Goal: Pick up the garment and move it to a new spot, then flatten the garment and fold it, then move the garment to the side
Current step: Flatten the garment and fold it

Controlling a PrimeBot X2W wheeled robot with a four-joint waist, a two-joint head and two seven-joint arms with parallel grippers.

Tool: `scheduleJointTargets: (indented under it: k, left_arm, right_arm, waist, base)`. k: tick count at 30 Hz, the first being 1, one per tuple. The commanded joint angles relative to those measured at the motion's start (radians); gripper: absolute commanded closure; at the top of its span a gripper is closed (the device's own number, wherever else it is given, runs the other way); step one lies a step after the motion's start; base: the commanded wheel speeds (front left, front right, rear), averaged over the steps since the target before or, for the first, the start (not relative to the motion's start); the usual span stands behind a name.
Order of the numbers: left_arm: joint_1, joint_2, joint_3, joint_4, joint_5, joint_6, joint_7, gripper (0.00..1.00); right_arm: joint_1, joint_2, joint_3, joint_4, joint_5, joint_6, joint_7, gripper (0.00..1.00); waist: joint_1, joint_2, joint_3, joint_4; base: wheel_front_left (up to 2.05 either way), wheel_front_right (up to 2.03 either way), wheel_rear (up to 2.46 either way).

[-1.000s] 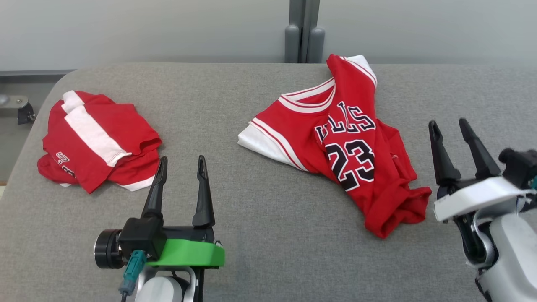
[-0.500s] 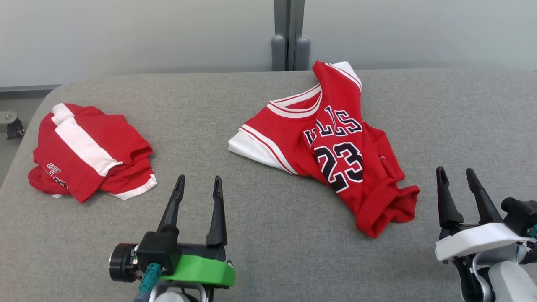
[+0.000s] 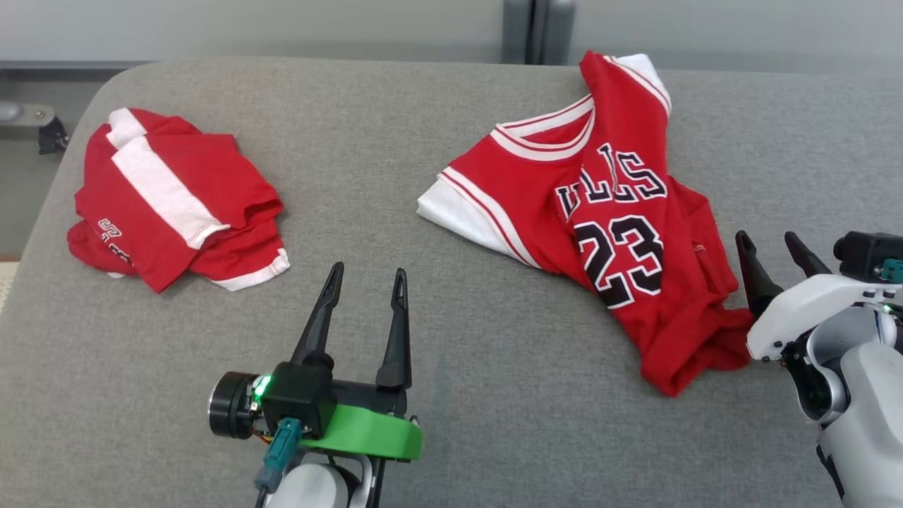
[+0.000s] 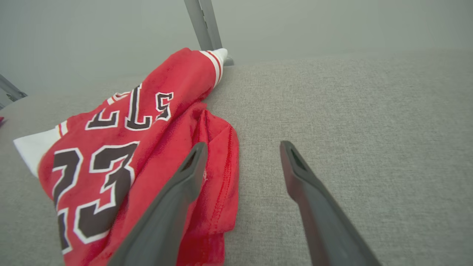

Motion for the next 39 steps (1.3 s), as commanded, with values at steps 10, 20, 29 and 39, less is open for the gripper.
scheduleJointTargets:
  k: [10,20,29,39]
  left_arm:
    - [-0.029,0.003,-0.034,-0.003,-0.015,0.025,0.000,0.00]
    - [-0.033,0.003,-0.040,-0.006,-0.027,0.038,0.000,0.00]
    - [-0.056,0.003,-0.064,-0.010,-0.036,0.042,0.000,0.00]
    - [-0.081,0.003,-0.097,-0.009,-0.051,0.051,0.000,0.00]
  right_arm:
    - [-0.113,-0.084,0.155,0.160,0.085,-0.001,0.081,0.00]
    - [-0.201,-0.164,0.198,0.234,0.094,-0.001,0.015,1.00]
    - [-0.377,-0.311,0.143,0.297,0.072,-0.001,0.007,1.00]
    - [-0.618,-0.393,0.113,0.436,-0.015,-0.001,-0.029,0.00]
  waist:
    - [0.0000,0.0000,0.069,0.108]
    - [0.0000,0.0000,0.068,0.097]
    - [0.0000,0.0000,0.102,0.092]
    - [0.0000,0.0000,0.138,0.134]
  base:
    - [0.00,0.00,0.00]
    - [0.00,0.00,0.00]
    - [0.00,0.00,0.00]
    - [0.00,0.00,0.00]
